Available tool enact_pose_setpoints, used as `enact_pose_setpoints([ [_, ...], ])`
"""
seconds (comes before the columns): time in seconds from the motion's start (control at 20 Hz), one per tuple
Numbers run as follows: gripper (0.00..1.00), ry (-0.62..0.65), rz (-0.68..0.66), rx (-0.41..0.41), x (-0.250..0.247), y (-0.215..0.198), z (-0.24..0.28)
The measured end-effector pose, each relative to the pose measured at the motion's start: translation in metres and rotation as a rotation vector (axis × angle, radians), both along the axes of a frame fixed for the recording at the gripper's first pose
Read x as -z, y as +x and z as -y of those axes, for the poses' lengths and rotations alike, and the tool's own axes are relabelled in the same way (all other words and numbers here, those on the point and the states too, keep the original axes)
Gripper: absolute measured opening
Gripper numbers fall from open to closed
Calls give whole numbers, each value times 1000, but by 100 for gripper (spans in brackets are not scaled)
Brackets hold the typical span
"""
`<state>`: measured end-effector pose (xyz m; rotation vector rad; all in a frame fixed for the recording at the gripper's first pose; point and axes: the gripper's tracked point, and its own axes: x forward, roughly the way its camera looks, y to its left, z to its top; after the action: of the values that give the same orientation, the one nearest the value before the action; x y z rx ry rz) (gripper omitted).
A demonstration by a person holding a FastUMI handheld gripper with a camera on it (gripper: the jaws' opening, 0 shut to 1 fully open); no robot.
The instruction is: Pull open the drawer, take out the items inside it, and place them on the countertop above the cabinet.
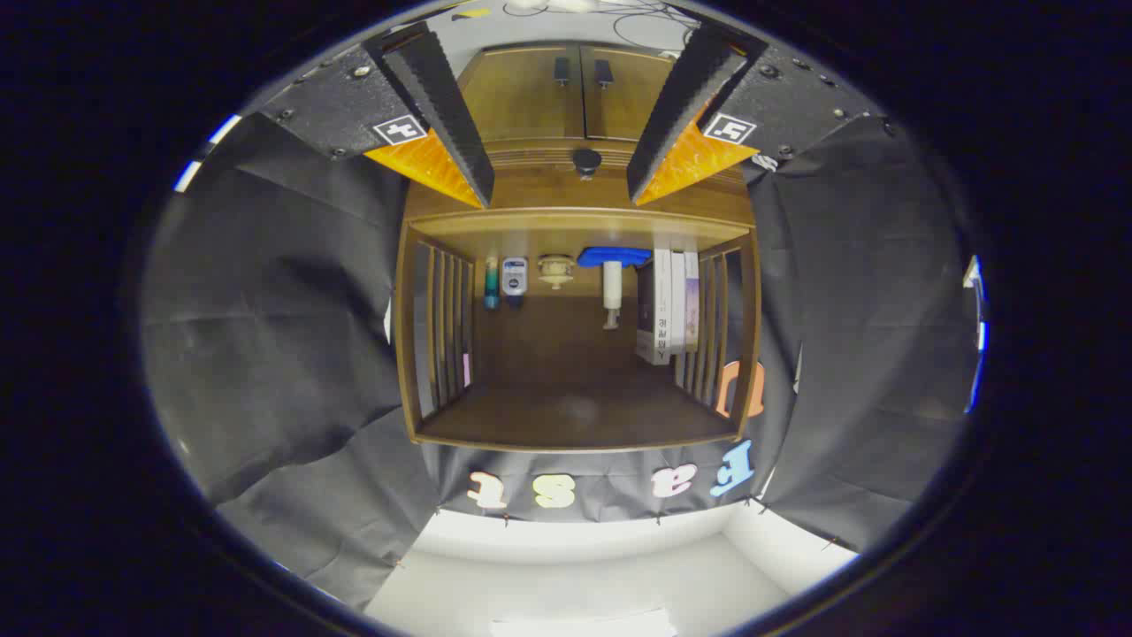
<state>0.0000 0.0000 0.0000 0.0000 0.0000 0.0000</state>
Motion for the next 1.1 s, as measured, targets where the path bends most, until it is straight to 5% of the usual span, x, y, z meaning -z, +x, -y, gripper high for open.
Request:
enact_pose_setpoints([
  [1.1,98,15,-8,25,8,2,6],
])
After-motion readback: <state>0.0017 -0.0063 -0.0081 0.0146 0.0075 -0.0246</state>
